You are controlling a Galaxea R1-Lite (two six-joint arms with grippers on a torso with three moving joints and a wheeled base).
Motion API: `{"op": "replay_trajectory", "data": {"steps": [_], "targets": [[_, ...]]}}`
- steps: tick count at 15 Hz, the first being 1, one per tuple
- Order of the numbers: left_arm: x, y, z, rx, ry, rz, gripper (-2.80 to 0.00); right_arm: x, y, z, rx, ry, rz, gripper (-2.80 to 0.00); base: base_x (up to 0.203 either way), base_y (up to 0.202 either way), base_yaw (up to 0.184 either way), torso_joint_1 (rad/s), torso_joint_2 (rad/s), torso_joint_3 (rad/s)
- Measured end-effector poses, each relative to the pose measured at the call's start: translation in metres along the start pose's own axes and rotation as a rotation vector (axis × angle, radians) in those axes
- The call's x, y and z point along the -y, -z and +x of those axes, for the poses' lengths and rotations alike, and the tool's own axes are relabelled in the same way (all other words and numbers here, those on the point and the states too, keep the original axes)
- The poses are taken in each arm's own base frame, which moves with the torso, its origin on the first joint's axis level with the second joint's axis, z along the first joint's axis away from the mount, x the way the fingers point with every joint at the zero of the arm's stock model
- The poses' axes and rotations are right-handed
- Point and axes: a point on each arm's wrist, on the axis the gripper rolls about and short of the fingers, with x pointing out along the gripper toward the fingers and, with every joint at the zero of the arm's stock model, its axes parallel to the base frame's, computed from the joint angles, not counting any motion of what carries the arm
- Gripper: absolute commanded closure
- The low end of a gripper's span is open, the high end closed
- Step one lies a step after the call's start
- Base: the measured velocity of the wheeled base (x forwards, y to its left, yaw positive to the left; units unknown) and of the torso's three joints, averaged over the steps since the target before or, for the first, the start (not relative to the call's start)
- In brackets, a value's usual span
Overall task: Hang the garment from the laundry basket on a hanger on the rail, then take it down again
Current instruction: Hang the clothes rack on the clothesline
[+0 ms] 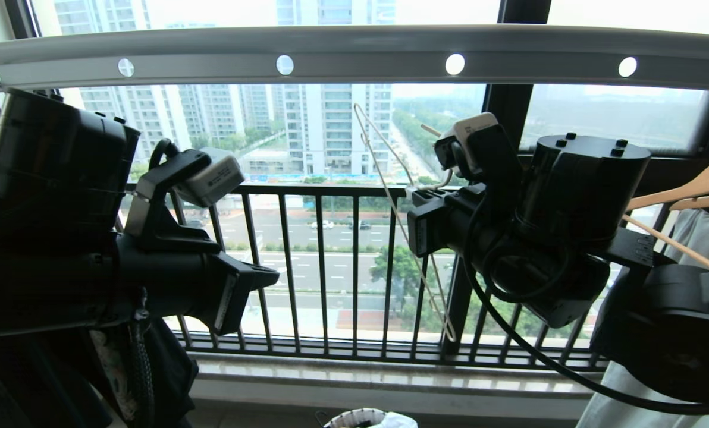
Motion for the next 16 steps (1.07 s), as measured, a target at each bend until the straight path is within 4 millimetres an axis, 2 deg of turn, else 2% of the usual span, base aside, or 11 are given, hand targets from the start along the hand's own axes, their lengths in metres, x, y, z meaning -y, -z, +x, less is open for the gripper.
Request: {"op": "replay_trajectory", "data": {"steps": [7,16], "targets": [[0.004,-0.005,-0.049,0.142,0.001,0.033,0.0,0.034,-0.031,0.003,-0.034,0.121,-0.033,0.0,0.0,0.0,0.0,0.0,0.0,0.0],[0.005,-0.006,-0.071,0.207,-0.001,0.052,0.0,0.041,-0.056,0.001,-0.023,0.141,-0.098,0.0,0.0,0.0,0.0,0.0,0.0,0.0]]}}
